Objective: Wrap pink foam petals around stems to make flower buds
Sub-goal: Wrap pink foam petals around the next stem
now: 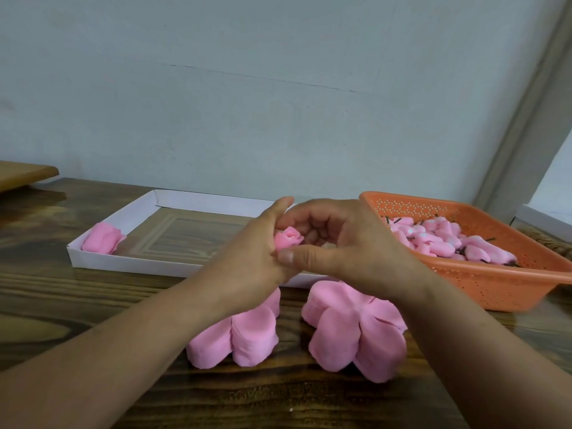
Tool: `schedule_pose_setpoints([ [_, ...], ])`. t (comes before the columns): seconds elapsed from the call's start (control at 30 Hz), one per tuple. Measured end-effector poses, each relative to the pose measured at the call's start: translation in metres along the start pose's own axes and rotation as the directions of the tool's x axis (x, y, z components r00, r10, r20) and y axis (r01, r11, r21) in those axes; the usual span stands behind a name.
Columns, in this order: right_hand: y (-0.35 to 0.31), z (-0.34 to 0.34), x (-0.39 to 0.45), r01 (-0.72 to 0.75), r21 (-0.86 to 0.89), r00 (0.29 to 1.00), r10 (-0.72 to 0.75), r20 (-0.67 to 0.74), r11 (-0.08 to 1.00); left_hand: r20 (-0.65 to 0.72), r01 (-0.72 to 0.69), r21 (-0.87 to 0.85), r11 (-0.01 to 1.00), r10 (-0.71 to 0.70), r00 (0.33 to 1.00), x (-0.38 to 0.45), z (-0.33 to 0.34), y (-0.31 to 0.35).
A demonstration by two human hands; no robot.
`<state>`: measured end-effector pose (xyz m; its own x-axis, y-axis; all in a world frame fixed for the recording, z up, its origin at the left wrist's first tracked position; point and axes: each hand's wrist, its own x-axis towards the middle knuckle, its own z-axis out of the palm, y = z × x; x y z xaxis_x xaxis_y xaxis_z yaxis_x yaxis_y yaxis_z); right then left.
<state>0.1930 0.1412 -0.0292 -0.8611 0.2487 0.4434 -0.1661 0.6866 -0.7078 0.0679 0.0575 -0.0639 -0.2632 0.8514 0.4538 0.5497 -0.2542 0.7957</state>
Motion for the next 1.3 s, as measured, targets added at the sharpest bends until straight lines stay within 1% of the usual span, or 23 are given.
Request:
schedule_pose_setpoints([
  [0.1,0.003,-0.002,0.000,0.003,0.048,1.000,-0.003,0.007,0.999,0.043,0.008,0.006,1.000,-0.008,0.999,0.001,0.001,-0.001],
  [0.2,0.007,-0.003,0.000,-0.016,0.112,1.000,0.017,-0.007,0.994,0.096,0.049,-0.041,0.998,-0.045,0.994,0.004,0.000,0.001],
  [0.27,0.008,-0.004,0.001,-0.015,0.131,1.000,0.017,-0.014,0.991,0.139,0.049,-0.053,0.997,-0.041,0.989,0.005,0.000,0.006],
  [0.43,0.006,-0.006,-0.001,0.052,0.091,0.999,-0.053,0.007,0.995,0.206,-0.029,-0.108,0.994,0.051,0.977,0.002,-0.004,0.013],
  [0.5,0.004,-0.007,-0.002,0.067,0.086,0.997,-0.069,0.019,0.994,0.223,-0.035,-0.110,0.993,0.059,0.973,0.001,-0.003,0.016],
  [0.57,0.003,-0.008,-0.002,0.062,0.088,0.998,-0.063,0.013,0.994,0.242,-0.032,-0.155,0.987,0.069,0.968,0.002,-0.003,0.018],
  [0.63,0.002,-0.007,-0.001,0.036,0.089,0.999,-0.036,-0.002,0.995,0.301,-0.016,-0.186,0.982,0.073,0.951,0.004,-0.003,0.019],
  [0.73,0.004,-0.007,0.000,0.007,0.113,0.999,-0.002,-0.049,0.994,0.339,0.061,-0.198,0.978,0.010,0.941,0.009,-0.005,0.013],
  [0.83,0.005,-0.005,0.000,-0.001,0.078,0.998,0.007,-0.066,0.997,0.333,0.147,-0.135,0.980,-0.095,0.938,0.010,-0.006,0.008],
  [0.9,0.005,-0.004,0.000,-0.013,0.061,0.998,0.017,-0.056,0.998,0.389,0.183,-0.124,0.975,-0.121,0.913,0.010,-0.010,0.008],
  [0.93,0.006,-0.004,0.000,-0.019,0.053,0.998,0.022,-0.058,0.998,0.413,0.201,-0.080,0.976,-0.151,0.898,0.011,-0.016,0.007],
  [0.97,0.007,-0.006,0.001,-0.027,0.048,0.997,0.030,-0.073,0.998,0.406,0.212,0.005,0.977,-0.196,0.892,0.013,-0.025,0.005],
  [1.03,0.012,-0.012,0.003,-0.053,0.023,0.989,0.056,-0.138,0.998,0.343,0.197,0.234,0.952,-0.270,0.900,0.016,-0.041,0.002],
  [1.07,0.014,-0.016,0.004,-0.071,0.000,0.983,0.070,-0.173,0.997,0.307,0.178,0.345,0.921,-0.290,0.906,0.018,-0.047,-0.001],
  [1.13,0.019,-0.024,0.005,-0.100,-0.036,0.970,0.089,-0.226,0.994,0.247,0.125,0.559,0.820,-0.309,0.919,0.018,-0.054,-0.010],
  [1.2,0.023,-0.029,0.005,-0.121,-0.051,0.959,0.103,-0.265,0.991,0.240,0.096,0.670,0.736,-0.338,0.910,0.016,-0.054,-0.022],
  [1.3,0.026,-0.034,0.004,-0.132,-0.062,0.954,0.110,-0.279,0.989,0.297,0.045,0.726,0.686,-0.372,0.879,0.010,-0.048,-0.033],
])
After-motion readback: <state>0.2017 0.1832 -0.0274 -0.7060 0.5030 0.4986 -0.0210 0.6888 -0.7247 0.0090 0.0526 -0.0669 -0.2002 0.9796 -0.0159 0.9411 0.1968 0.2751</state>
